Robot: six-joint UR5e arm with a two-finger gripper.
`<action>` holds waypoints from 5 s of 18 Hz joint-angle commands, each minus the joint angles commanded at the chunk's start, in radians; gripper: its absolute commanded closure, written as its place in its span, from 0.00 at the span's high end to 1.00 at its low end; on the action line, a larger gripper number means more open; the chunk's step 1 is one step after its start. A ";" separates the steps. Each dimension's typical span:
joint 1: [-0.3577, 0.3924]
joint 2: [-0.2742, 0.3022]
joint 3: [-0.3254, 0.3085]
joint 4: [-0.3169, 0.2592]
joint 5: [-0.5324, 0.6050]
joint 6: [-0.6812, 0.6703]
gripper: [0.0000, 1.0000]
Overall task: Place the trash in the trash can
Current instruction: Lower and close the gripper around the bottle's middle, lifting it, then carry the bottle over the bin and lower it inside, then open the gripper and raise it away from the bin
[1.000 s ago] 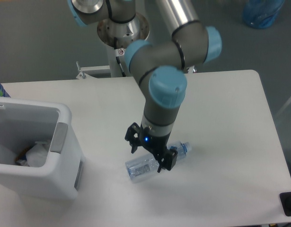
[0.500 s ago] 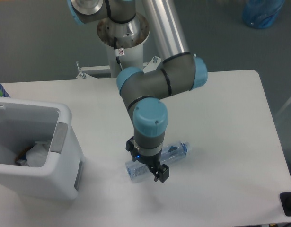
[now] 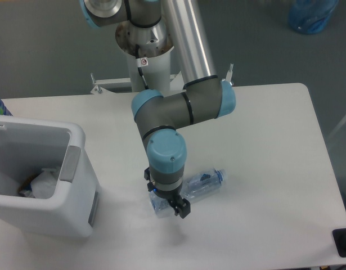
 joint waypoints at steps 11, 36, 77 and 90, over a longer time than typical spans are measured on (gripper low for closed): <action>-0.008 -0.025 0.014 -0.005 0.000 -0.005 0.56; 0.057 0.052 0.356 -0.005 -0.559 -0.400 0.36; -0.029 0.255 0.172 0.149 -1.223 -0.409 1.00; 0.202 0.275 0.284 0.137 -0.642 -0.377 1.00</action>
